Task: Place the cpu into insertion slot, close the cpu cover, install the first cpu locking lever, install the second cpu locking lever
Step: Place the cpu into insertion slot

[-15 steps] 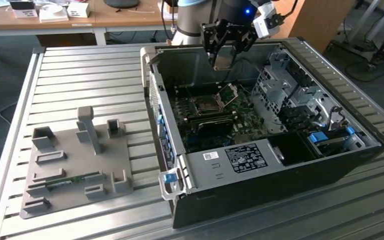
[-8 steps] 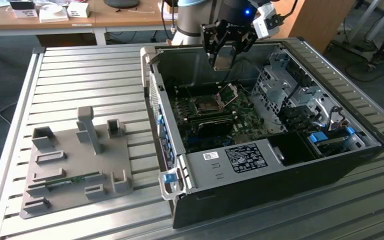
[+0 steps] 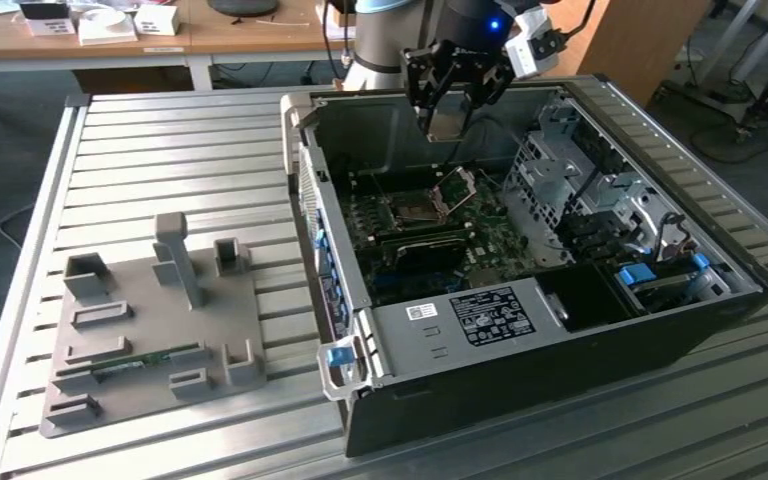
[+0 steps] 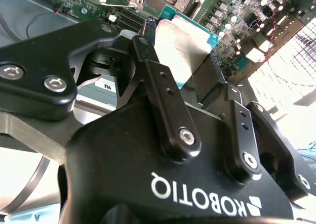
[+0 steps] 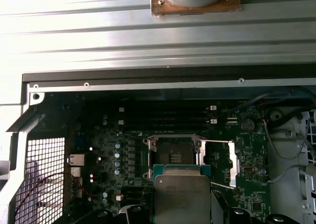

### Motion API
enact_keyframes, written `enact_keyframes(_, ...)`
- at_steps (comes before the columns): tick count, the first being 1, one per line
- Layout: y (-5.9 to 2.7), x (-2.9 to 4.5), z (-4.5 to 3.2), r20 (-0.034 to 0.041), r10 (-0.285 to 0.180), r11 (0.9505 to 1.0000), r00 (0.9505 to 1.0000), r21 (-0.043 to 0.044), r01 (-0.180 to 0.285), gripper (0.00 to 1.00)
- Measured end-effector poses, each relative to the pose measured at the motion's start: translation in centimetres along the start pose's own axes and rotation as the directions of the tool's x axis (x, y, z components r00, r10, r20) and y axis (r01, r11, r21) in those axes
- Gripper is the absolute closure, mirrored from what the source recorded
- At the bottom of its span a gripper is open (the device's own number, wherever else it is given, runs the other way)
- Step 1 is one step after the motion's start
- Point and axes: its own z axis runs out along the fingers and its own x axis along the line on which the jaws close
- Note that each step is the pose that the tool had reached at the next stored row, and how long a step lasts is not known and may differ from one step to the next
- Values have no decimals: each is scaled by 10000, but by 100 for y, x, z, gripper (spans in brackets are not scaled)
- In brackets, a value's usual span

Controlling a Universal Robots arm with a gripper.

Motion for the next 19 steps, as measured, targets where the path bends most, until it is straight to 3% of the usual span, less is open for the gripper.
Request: enact_keyframes(19, -1, -1, 18, 1, 0, 10000, 10000, -3, 0, 46)
